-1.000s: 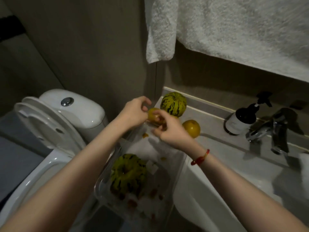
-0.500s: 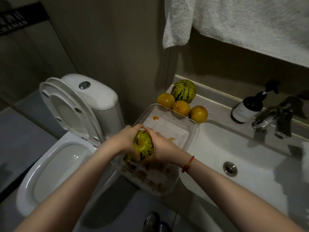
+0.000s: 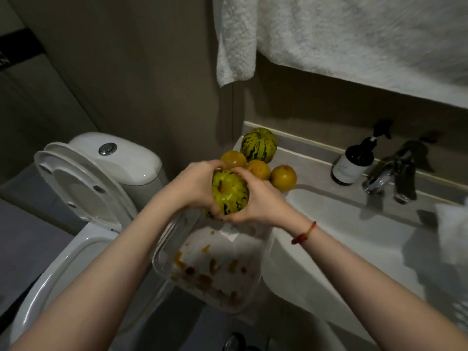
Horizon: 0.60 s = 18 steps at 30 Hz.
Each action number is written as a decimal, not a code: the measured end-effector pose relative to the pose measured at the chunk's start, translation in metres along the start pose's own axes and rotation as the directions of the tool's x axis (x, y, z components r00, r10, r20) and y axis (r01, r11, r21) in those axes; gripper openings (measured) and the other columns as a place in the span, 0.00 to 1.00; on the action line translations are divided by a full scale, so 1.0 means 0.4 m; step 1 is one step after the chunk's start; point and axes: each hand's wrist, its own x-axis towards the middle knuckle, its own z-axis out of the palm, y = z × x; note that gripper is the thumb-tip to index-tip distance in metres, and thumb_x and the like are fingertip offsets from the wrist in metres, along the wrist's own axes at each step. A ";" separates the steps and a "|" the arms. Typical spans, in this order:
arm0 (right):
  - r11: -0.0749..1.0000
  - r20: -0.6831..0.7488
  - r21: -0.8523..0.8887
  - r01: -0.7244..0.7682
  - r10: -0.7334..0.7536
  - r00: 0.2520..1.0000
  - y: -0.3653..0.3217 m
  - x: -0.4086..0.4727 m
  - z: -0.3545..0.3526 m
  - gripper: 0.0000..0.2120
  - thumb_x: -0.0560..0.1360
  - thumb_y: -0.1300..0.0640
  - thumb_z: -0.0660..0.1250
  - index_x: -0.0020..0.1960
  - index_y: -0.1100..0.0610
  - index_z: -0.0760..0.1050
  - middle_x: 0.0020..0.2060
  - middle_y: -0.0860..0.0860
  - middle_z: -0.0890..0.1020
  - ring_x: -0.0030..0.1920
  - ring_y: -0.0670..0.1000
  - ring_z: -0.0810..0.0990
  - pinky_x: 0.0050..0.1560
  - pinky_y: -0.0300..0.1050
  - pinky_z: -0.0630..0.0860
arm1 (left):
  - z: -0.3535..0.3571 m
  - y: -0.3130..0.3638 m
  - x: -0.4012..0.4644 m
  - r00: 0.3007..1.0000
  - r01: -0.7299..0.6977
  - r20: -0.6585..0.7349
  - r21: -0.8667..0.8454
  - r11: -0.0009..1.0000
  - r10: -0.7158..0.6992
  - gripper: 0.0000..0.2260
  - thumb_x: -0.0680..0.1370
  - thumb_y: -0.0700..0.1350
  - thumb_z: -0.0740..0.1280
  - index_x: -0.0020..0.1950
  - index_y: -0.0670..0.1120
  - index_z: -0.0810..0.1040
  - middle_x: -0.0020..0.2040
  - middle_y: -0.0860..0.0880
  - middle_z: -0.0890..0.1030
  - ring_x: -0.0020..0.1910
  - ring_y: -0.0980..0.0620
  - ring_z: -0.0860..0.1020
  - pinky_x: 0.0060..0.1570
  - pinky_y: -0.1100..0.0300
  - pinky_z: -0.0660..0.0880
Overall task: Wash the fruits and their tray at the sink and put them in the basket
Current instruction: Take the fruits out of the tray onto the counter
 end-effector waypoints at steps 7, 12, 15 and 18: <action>0.979 -0.161 -0.052 -0.195 0.184 0.970 0.135 0.079 -0.241 0.48 0.57 0.48 0.81 0.71 0.53 0.62 0.62 0.53 0.75 0.61 0.52 0.74 0.60 0.42 0.70 | -0.065 0.191 0.288 0.985 -0.170 0.005 0.047 0.984 0.170 0.44 0.55 0.48 0.83 0.69 0.47 0.69 0.63 0.47 0.76 0.60 0.49 0.75 0.50 0.65 0.68; 0.949 -0.237 -0.020 -0.314 0.301 0.924 0.264 0.123 -0.308 0.47 0.58 0.48 0.80 0.71 0.53 0.60 0.62 0.54 0.74 0.63 0.55 0.72 0.61 0.49 0.72 | -0.037 0.275 0.452 0.964 -0.257 0.082 0.048 0.965 0.253 0.44 0.58 0.45 0.81 0.71 0.46 0.66 0.67 0.45 0.72 0.65 0.47 0.71 0.59 0.57 0.71; 0.938 -0.264 0.012 -0.347 0.337 0.904 0.324 0.140 -0.305 0.46 0.60 0.49 0.80 0.71 0.54 0.61 0.63 0.54 0.73 0.63 0.56 0.72 0.62 0.48 0.70 | -0.002 0.290 0.510 0.956 -0.278 0.115 0.051 0.959 0.271 0.43 0.60 0.43 0.81 0.72 0.46 0.67 0.67 0.45 0.73 0.65 0.47 0.71 0.59 0.58 0.70; 0.926 -0.253 0.030 -0.376 0.371 0.894 0.366 0.152 -0.291 0.46 0.60 0.50 0.80 0.71 0.55 0.60 0.63 0.55 0.73 0.64 0.56 0.71 0.62 0.48 0.70 | 0.040 0.288 0.541 0.955 -0.279 0.115 0.026 0.960 0.274 0.41 0.61 0.42 0.80 0.72 0.45 0.67 0.66 0.44 0.73 0.65 0.47 0.72 0.60 0.59 0.69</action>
